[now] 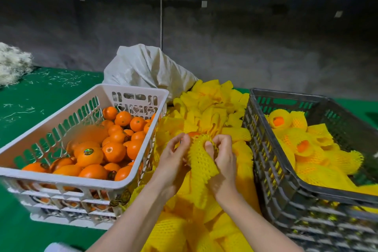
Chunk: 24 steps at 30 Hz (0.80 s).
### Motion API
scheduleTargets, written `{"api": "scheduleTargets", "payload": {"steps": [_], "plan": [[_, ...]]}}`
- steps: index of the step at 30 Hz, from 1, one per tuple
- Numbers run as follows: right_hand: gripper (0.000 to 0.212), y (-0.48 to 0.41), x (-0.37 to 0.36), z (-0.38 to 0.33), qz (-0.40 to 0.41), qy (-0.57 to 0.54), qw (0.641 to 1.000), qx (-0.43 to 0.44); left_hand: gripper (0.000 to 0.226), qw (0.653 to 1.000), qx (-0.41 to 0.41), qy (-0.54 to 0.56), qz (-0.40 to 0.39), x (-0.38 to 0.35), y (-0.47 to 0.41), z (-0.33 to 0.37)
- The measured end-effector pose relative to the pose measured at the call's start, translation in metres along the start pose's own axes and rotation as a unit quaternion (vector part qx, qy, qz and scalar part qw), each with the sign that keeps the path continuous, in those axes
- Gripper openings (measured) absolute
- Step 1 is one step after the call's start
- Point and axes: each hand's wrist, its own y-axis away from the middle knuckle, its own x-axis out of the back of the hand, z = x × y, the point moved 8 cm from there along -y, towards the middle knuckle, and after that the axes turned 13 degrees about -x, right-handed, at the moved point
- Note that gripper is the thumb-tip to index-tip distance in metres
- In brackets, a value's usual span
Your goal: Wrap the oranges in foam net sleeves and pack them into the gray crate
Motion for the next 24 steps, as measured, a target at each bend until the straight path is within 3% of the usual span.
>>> {"api": "scheduleTargets", "payload": {"steps": [2, 4, 8, 13, 16, 18, 20, 24], "plan": [[0.02, 0.01, -0.005, -0.004, -0.002, 0.014, 1.0, 0.026, 0.059, 0.999, -0.039, -0.015, 0.031, 0.002, -0.001, 0.006], [0.022, 0.014, -0.005, -0.006, 0.013, 0.022, 0.999, 0.036, 0.051, 0.996, -0.061, -0.068, 0.014, -0.002, 0.002, 0.008], [0.025, 0.005, 0.002, -0.001, 0.029, 0.014, 0.999, 0.005, 0.061, 0.999, -0.004, 0.02, -0.033, -0.015, 0.012, -0.006], [0.025, 0.0, 0.004, -0.004, 0.032, -0.002, 0.999, 0.018, 0.057, 0.998, -0.059, 0.005, -0.009, -0.013, 0.007, 0.004], [0.027, 0.0, 0.001, -0.007, -0.002, -0.006, 0.998, 0.056, 0.065, 1.0, -0.005, 0.016, 0.025, -0.01, 0.005, -0.004], [0.026, -0.001, 0.001, -0.007, -0.019, -0.001, 0.997, 0.072, 0.073, 0.996, 0.061, 0.07, -0.006, -0.015, 0.006, -0.011], [0.028, -0.009, 0.004, -0.004, -0.029, -0.026, 0.998, 0.054, 0.069, 0.988, 0.081, 0.123, -0.04, -0.02, 0.006, -0.011], [0.033, -0.031, 0.009, 0.0, -0.054, -0.104, 0.993, -0.025, 0.058, 0.987, 0.087, 0.134, -0.037, -0.017, 0.005, -0.013]]}}
